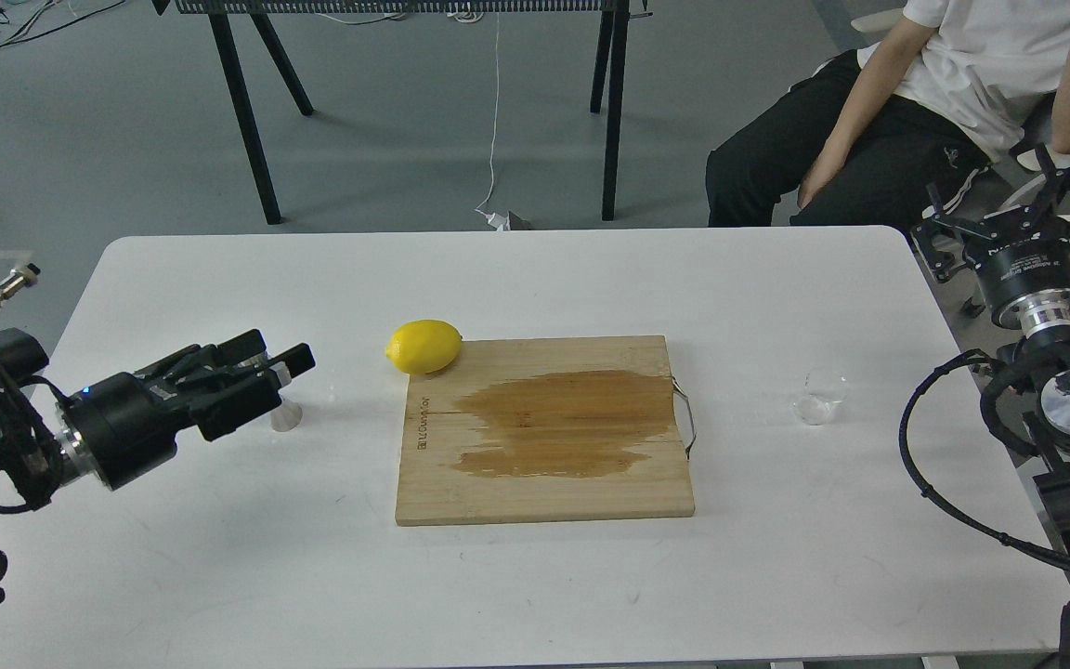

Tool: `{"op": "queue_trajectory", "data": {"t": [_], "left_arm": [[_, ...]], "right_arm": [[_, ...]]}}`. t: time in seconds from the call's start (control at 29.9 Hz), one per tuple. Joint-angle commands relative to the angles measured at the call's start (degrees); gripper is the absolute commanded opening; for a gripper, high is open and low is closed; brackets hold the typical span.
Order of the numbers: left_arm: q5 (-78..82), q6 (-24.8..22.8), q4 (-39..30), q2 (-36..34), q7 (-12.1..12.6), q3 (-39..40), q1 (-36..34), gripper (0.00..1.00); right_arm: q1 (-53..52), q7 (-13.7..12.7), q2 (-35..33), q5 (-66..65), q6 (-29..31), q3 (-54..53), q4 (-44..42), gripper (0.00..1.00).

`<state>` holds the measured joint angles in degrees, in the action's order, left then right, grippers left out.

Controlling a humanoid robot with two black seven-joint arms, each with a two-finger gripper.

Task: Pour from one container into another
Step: 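Close the left gripper around the metal jigger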

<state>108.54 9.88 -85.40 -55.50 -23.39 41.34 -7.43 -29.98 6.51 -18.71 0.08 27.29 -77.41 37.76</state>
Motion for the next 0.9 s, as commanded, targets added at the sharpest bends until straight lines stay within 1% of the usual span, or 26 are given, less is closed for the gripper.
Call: {"op": "queue_trajectory", "data": {"t": [0.0, 0.1, 0.23, 0.33, 0.44, 0.64, 0.67, 0.87], "left_arm": [[9.6, 5.0, 10.5, 4.4, 1.4, -3.7, 0.3, 0.96], [11.3, 7.5, 17.7, 7.3, 1.2, -5.5, -0.1, 0.95], [11.9, 8.9, 26.2, 12.7, 0.5, -6.4, -2.0, 0.92], [11.8, 9.4, 31.2, 17.1, 0.5, -6.4, -5.0, 0.91], [11.8, 10.2, 35.5, 20.0, 0.5, -6.4, -6.7, 0.9], [11.7, 10.5, 41.4, 24.7, 0.5, -6.4, -10.1, 0.86], [11.7, 10.9, 42.1, 25.3, 0.5, -6.4, -10.7, 0.83], [11.5, 11.2, 42.6, 26.0, 0.7, -6.4, -12.3, 0.72]], "right_arm": [[0.1, 0.0, 0.1, 0.0, -0.1, 0.1, 0.7, 1.0], [0.1, 0.0, 0.1, 0.0, -0.1, 0.1, 0.8, 1.0], [0.1, 0.0, 0.0, -0.2, -0.1, 0.1, 0.8, 1.0], [0.1, 0.0, 0.0, -0.3, -0.1, 0.1, 0.7, 1.0], [0.2, 0.0, 0.0, -0.2, -0.2, 0.2, 0.8, 1.0], [0.2, 0.0, 0.0, -0.3, -0.2, 0.1, 0.8, 1.0], [0.2, 0.0, 0.0, -0.3, -0.2, 0.2, 0.8, 1.0], [0.3, 0.0, -0.1, -0.3, -0.2, 0.3, 0.8, 1.0]]}}
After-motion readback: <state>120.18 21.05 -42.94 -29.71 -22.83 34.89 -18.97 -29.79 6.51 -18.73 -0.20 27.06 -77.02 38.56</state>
